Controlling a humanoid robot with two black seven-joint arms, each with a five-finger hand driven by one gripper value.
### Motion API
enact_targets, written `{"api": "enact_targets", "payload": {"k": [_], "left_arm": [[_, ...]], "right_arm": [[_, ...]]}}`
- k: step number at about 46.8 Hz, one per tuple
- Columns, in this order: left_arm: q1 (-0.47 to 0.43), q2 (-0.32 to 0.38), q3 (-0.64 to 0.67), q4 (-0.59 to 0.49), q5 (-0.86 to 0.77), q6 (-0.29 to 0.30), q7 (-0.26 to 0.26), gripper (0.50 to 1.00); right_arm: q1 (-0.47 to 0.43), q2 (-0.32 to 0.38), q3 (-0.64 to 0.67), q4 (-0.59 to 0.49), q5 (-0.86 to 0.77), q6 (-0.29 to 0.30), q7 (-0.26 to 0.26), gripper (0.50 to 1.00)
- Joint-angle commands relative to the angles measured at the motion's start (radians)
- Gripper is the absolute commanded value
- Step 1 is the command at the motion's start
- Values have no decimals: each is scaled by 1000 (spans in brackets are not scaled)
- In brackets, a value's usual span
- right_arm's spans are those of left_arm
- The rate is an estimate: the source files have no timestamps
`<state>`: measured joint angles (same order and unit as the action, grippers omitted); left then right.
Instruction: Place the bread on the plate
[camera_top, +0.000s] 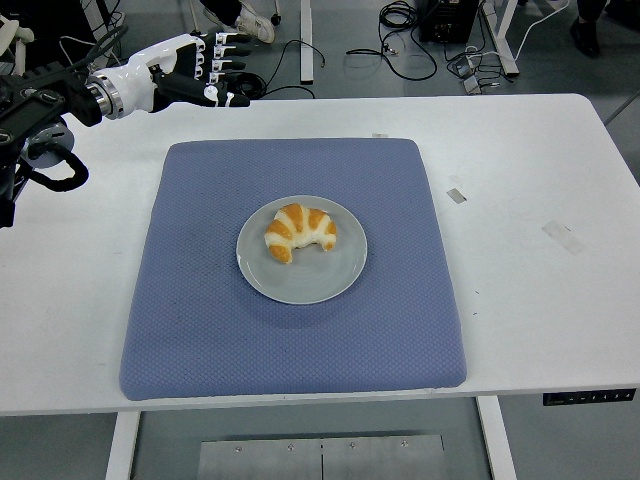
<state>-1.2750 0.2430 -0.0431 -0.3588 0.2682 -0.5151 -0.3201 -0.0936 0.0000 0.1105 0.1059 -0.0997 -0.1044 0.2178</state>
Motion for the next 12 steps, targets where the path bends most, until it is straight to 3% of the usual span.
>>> {"api": "enact_targets", "payload": {"k": [1,12], "left_arm": [[0,-1,0,0,0,3,0,969],[0,-4,0,0,0,3,1,969]], "right_arm": [[0,0,0,0,0,0,0,1000],[0,0,2,5,0,0,0,1000]]}}
